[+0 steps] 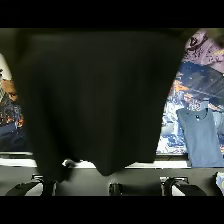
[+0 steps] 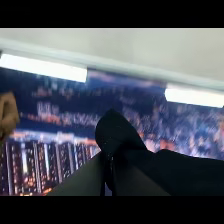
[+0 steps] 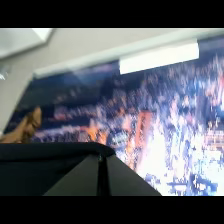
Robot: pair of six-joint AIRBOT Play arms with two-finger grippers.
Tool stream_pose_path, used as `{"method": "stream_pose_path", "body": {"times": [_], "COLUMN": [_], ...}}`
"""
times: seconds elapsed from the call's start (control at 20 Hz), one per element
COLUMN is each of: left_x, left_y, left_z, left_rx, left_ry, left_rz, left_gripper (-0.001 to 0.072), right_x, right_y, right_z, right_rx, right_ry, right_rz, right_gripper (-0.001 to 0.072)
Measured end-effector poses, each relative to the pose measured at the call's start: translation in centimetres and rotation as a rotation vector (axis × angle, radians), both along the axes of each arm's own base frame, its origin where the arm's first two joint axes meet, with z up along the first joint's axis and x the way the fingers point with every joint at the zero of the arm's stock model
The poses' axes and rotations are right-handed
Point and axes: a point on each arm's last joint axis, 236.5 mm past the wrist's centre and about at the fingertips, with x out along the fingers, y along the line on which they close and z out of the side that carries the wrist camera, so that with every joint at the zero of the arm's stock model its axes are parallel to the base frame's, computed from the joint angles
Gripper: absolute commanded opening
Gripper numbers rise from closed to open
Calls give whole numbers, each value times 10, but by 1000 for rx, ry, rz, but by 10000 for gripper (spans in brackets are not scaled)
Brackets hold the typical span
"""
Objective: Fold the clothes and pants, and hang the long-sleeved shirts on hangers.
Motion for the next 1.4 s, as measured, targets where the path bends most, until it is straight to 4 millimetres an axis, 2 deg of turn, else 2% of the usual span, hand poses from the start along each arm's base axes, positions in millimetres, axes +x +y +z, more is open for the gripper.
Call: {"method": "stream_pose_path", "body": {"times": [0.05,0.15,0.3,0.35,0.45,0.55,0.6,0.65,0.75,0.8,0.85,0.9,1.0,1.2,1.3,1.4], "left_x": [25,78,134,147,162,166,166,164,158,153,148,142,126,74,39,3], "left_y": [1,-1,-13,-19,-32,-43,-47,-51,-53,-52,-48,-40,-15,46,67,77], "left_z": [-29,-100,-202,-236,-290,-327,-341,-352,-361,-361,-357,-349,-328,-296,-293,-302], "left_rx": [1,2,2,2,4,2,1,-2,-10,-19,-27,-34,-42,-107,-180,-274], "left_ry": [57,179,321,369,445,507,532,560,606,630,650,667,692,765,803,847], "left_rz": [-4,-21,-49,-61,-83,-102,-109,-116,-124,-125,-123,-115,-88,6,50,85], "left_gripper": [21,21,22,22,23,34,114,226,415,498,545,545,544,538,536,535], "right_x": [25,73,127,137,149,151,149,147,143,140,137,131,117,74,40,-4], "right_y": [1,1,0,-1,0,3,5,7,9,10,11,11,7,-26,-44,-55], "right_z": [-30,-101,-211,-243,-301,-344,-360,-370,-381,-382,-380,-375,-357,-333,-338,-357], "right_rx": [12,35,51,56,72,88,95,99,101,98,91,74,23,-45,-11,36], "right_ry": [72,229,418,470,570,654,691,716,749,757,760,760,745,763,810,882], "right_rz": [6,14,14,13,15,24,30,38,52,65,83,111,179,255,257,251], "right_gripper": [28,28,29,29,30,30,31,42,129,226,364,397,397,419,417,417]}}
